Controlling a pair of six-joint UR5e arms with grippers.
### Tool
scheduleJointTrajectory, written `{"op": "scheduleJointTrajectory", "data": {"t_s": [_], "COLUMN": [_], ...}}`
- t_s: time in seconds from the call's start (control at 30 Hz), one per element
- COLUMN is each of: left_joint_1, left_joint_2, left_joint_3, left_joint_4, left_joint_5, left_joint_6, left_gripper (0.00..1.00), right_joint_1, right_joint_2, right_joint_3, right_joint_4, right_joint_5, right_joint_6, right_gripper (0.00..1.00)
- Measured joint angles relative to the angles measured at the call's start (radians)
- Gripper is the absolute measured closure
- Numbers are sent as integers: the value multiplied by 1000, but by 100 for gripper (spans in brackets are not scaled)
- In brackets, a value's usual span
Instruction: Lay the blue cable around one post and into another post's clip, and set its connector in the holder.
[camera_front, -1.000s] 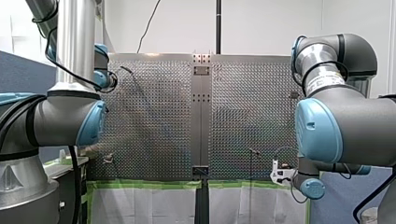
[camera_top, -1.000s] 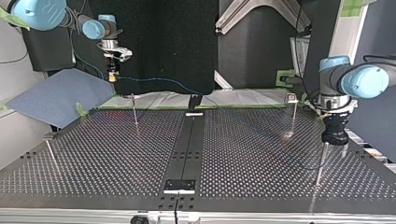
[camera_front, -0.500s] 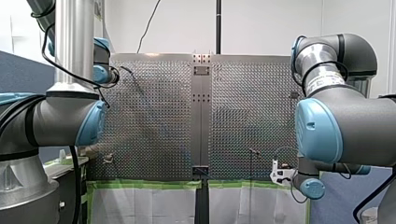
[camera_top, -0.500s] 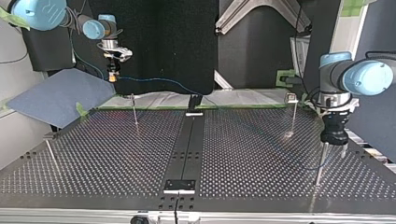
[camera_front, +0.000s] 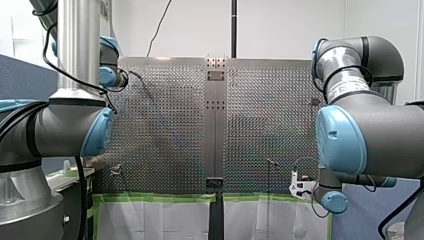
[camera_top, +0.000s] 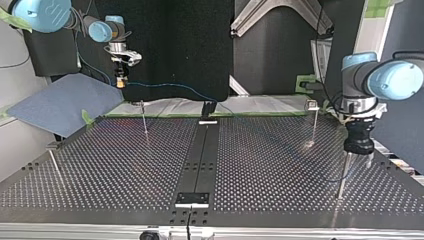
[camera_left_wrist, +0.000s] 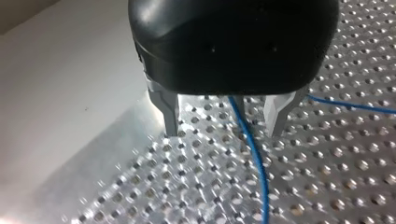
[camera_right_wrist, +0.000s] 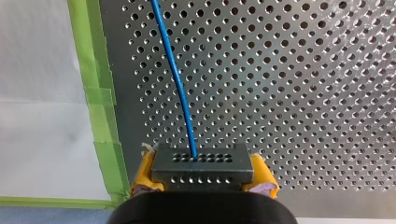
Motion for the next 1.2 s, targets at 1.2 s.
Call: {"op": "scheduleJointTrajectory", "data": {"t_s": [1.2], "left_joint_1": [-31], "left_joint_2": [161], "left_joint_3": [-111], "left_joint_4": [-66], "left_joint_5": [-9], "left_joint_6": [58], "left_gripper": [9], "right_joint_1": [0], "right_joint_2": [0], "right_joint_3": [0], "right_joint_4": [2], "right_joint_5": [0], "right_joint_6": [1], "right_gripper": [100]}}
